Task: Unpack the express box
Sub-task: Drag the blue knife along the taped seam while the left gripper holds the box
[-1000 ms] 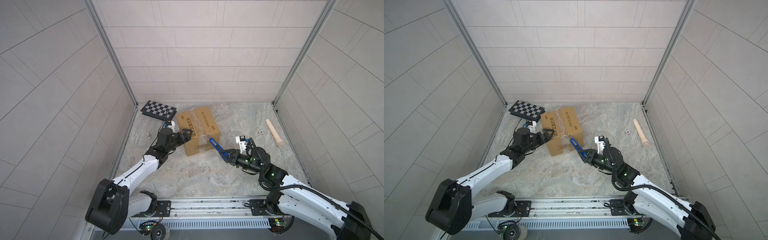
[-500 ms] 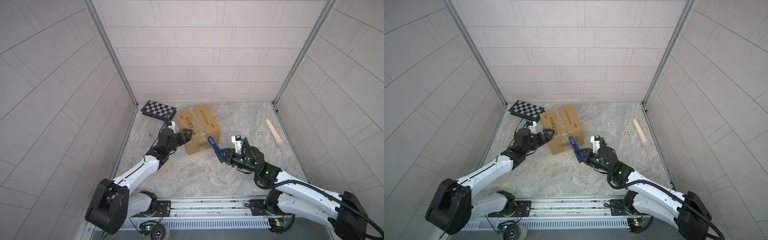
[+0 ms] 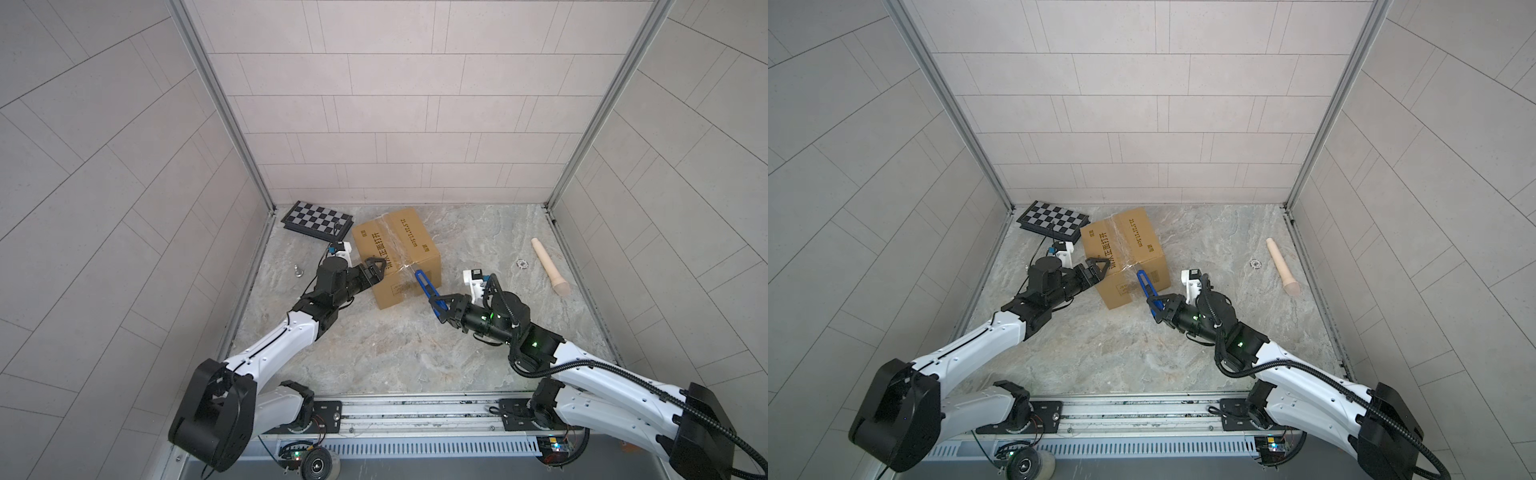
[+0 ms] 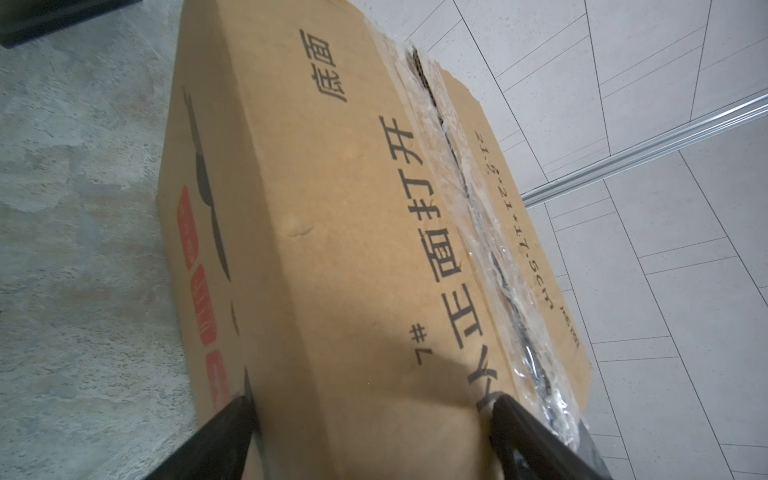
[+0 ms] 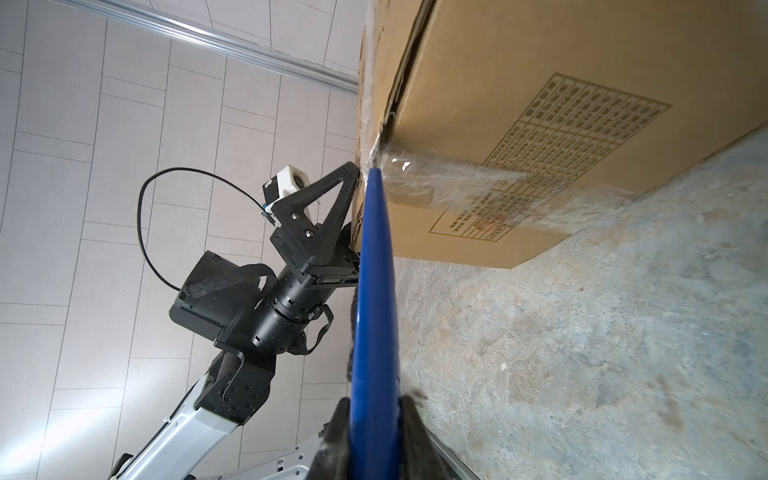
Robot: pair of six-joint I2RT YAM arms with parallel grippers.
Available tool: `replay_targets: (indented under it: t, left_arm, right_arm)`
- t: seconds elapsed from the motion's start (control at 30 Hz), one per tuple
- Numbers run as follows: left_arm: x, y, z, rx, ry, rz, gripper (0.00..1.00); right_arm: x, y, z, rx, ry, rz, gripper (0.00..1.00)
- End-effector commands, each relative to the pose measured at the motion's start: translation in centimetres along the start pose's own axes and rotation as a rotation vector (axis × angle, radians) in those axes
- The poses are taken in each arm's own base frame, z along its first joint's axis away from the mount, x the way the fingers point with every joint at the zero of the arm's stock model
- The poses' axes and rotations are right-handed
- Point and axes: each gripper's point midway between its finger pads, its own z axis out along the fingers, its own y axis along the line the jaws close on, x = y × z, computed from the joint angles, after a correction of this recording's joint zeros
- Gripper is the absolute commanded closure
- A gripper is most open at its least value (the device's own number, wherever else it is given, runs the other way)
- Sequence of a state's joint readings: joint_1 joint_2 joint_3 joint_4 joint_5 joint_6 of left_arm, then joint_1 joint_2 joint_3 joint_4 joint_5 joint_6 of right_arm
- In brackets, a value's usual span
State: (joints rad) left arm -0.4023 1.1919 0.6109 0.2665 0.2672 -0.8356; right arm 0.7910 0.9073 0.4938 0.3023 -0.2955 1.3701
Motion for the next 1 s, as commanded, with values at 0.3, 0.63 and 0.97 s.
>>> replay_targets:
  t: [0.3,0.63,0.97]
  left_arm:
    - [0.5,-2.4,-0.6,0.068,0.04,0.039,0.01]
    - [-0.4,-3.0,-0.8,0.074,0.016,0.049,0.0]
    - [-0.4,-3.2,-0.3,0.09,0.018,0.036,0.0]
  right_arm:
    - [1.8,1.4,0.1,0.017,0.095,-0.188,1.0]
    - [-0.3,5.9,-1.6,-0.185,0.029,-0.062,1.0]
    - [-0.8,6.0,-1.5,-0.236,0.009,0.024,1.0]
